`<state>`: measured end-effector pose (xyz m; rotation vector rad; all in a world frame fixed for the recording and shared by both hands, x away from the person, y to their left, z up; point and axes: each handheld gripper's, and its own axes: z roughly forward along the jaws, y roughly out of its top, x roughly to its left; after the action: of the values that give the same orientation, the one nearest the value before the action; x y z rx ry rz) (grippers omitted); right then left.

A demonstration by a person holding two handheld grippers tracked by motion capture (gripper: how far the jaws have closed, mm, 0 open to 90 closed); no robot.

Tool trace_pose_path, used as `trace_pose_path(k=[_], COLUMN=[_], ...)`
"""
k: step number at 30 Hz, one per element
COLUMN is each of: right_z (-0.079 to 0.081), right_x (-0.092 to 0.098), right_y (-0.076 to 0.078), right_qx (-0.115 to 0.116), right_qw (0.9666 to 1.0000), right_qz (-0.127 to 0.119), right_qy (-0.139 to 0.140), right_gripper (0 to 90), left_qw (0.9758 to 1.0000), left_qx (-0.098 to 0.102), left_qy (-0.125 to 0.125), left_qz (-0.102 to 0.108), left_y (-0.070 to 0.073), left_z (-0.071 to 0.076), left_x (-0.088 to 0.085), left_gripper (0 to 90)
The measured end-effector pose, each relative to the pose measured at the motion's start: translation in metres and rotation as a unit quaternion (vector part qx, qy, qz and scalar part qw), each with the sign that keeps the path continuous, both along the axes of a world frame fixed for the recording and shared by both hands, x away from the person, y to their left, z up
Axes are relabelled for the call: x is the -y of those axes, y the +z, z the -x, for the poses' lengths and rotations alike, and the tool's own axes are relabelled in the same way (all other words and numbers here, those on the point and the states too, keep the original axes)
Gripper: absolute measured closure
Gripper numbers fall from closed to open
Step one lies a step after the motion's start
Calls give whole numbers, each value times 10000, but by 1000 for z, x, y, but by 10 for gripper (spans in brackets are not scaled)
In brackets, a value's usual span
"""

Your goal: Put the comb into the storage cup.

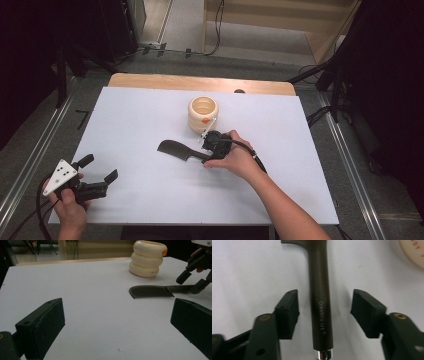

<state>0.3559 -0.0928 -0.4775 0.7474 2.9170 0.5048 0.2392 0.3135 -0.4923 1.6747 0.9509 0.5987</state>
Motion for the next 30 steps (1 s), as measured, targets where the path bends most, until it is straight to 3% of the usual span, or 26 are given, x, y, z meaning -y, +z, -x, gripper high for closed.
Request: trace_pose_path(k=[7,15,19,30], right_z=[3,2,1,3], right_x=[-8,-8,-8,-8], right_y=[-3,-3,-3,-3], right_qx=[-6,-101,-102,-47], right_qw=[9996,9997,9997,9996], right_qz=[230,165,161,139], right_qy=[149,155,174,257], right_gripper=[483,585,686,706], left_qw=[10000,10000,10000,10000], left_qx=[-13,-22,-24,-24], left_qy=[-6,-7,-9,-16], left_qz=[1,3,0,-3], left_y=[0,0,0,0], left_z=[0,0,0,-1], left_x=[0,0,0,0], left_gripper=[0,0,0,0])
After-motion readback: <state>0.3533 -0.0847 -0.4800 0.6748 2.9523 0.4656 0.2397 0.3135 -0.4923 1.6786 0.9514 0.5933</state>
